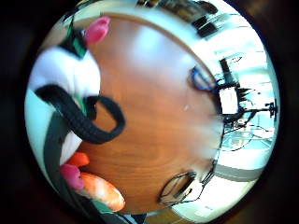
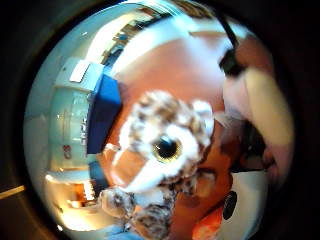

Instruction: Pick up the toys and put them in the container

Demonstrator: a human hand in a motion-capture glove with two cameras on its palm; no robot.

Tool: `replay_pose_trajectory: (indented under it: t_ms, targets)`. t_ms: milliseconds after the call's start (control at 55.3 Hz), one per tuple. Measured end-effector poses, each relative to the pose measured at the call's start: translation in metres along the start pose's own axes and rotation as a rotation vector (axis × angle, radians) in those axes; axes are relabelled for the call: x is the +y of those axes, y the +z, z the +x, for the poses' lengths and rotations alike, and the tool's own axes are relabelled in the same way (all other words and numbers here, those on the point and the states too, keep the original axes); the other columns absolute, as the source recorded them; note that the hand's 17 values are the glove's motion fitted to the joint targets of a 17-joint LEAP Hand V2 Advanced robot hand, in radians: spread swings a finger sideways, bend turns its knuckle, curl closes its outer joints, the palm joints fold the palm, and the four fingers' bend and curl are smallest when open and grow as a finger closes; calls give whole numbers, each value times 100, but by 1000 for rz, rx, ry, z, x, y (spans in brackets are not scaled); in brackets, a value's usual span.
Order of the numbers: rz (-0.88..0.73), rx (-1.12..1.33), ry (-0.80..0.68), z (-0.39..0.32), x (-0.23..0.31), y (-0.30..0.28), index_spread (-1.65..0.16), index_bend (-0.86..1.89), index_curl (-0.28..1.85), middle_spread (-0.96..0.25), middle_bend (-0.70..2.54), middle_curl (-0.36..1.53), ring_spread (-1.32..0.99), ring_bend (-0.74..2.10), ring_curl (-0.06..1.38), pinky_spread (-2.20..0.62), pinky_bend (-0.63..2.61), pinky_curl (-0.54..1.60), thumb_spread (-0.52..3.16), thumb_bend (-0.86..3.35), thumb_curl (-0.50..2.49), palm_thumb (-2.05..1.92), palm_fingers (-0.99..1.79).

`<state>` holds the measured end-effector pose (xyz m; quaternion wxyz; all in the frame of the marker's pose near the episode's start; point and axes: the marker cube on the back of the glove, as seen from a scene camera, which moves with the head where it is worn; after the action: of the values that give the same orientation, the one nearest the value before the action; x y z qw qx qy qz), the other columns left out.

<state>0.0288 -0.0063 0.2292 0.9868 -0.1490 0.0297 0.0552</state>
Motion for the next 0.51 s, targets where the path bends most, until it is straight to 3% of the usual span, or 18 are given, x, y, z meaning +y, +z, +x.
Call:
replay_pose_trajectory:
  t_ms: [54, 217, 506]
  targets:
    - [31, -12, -2, -4, -3, -14, -34, 20, 26, -2, 24, 17, -10, 66, 19, -19, 104, 34, 163, 39, 38, 59, 78]
    - [129, -85, -35, -37, -11, -74, -30, 18, 30, -2, 26, 22, -15, 82, 29, -29, 101, 37, 155, 49, 50, 79, 90]
    - [213, -166, -255, -196, -42, -146, -27, 18, 33, -2, 27, 27, -19, 84, 33, -34, 101, 39, 148, 49, 59, 85, 91]
